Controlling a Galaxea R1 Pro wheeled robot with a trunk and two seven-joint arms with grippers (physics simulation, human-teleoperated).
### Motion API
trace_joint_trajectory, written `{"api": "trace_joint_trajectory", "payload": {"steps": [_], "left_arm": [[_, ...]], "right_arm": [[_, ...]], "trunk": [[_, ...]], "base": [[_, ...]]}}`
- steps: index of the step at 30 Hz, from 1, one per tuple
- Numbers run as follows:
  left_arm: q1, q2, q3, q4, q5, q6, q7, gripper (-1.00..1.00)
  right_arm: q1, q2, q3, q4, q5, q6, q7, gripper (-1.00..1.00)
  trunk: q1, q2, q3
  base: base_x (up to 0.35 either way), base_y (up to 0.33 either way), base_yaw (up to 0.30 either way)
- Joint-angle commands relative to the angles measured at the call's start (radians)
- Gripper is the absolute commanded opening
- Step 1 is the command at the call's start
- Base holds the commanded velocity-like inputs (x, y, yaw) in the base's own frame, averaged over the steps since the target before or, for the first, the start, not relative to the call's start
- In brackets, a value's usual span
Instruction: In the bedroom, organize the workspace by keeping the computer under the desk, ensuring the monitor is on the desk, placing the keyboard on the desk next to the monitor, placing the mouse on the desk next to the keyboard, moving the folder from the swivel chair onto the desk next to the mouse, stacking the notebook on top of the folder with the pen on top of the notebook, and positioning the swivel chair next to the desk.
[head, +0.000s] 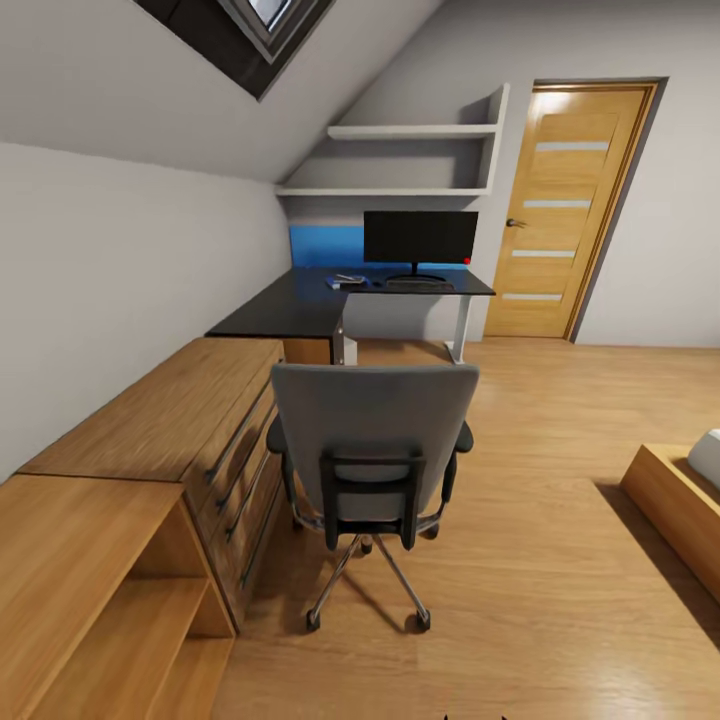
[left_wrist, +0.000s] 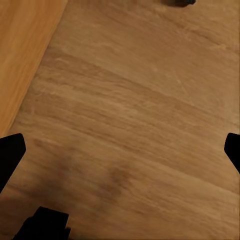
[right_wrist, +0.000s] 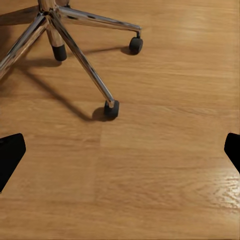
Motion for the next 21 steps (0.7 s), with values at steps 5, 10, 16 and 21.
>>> {"api": "trace_joint_trajectory", "payload": {"steps": [5, 10, 16, 21], "left_arm": [[-0.002, 0.0, -0.008, -0.007, 0.005, 0.024, 0.023, 1.0], [-0.009, 0.001, -0.008, -0.052, 0.004, 0.089, 0.084, 1.0], [-0.063, 0.002, -0.007, -0.143, 0.004, 0.201, 0.147, 1.0], [-0.188, -0.002, -0.007, -0.164, 0.003, 0.295, 0.159, 1.0]], "right_arm": [[-0.001, 0.0, 0.008, 0.0, -0.003, -0.004, -0.009, 1.0], [-0.001, -0.001, 0.008, -0.001, -0.002, -0.006, -0.009, 1.0], [-0.004, 0.0, 0.007, -0.013, -0.001, -0.008, -0.01, 1.0], [-0.091, -0.04, -0.003, -0.023, -0.022, 0.013, -0.015, 1.0]], "trunk": [[0.019, -0.036, -0.017], [0.038, -0.071, -0.032], [0.061, -0.113, -0.051], [0.08, -0.148, -0.067]], "base": [[0.0, 0.0, 0.0], [0.0, 0.0, 0.0], [0.0, 0.0, 0.0], [0.0, 0.0, 0.0]]}}
